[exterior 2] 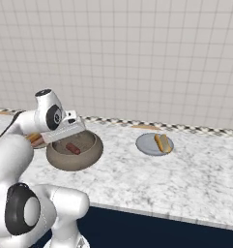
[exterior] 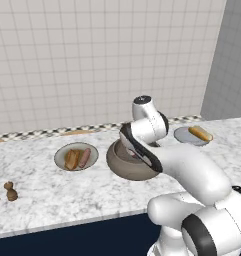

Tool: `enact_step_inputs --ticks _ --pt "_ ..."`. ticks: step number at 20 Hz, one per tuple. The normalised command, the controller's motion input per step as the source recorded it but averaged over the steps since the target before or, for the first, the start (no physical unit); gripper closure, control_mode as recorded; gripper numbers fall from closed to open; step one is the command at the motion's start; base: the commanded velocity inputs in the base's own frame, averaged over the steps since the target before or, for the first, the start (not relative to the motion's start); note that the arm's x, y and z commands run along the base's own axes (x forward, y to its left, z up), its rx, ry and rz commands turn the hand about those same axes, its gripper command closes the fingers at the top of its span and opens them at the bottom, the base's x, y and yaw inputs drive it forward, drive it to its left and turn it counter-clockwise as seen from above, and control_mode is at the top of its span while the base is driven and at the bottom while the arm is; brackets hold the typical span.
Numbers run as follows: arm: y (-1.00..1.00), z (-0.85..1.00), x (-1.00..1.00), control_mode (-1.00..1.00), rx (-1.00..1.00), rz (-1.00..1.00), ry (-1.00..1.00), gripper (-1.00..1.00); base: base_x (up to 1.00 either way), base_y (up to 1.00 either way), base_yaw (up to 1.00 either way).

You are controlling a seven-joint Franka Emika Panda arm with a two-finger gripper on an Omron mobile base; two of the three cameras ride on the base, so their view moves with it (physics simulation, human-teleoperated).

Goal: Place one bun and one sausage from the bowl on each plate.

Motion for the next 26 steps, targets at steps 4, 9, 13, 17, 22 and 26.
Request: enact_step_inputs --ticks 4,9,13,17,22,26 --pt "0.0 -0.42 0.37 -1.0 0.0 0.0 0.26 -1.0 0.0 0.0 0.0" --pt "-0.01 -0.51 0.13 -1.0 0.0 0.0 0.23 -1.0 0.0 0.0 0.0" --pt "-0.23 -0.42 -0.02 -1.0 0.0 0.0 0.07 -1.0 0.0 0.0 0.0" --pt "-0.22 -0.32 0.0 -1.0 0.0 0.0 0.01 -1.0 0.0 0.0 0.0" --pt "-0.08 -0.05 -0.2 -1.0 0.0 0.0 -0.08 1.0 0.0 0.0 0.0" --pt "-0.04 0.41 -0.45 -1.0 0.0 0.0 -0.25 1.0 0.0 0.0 0.0"
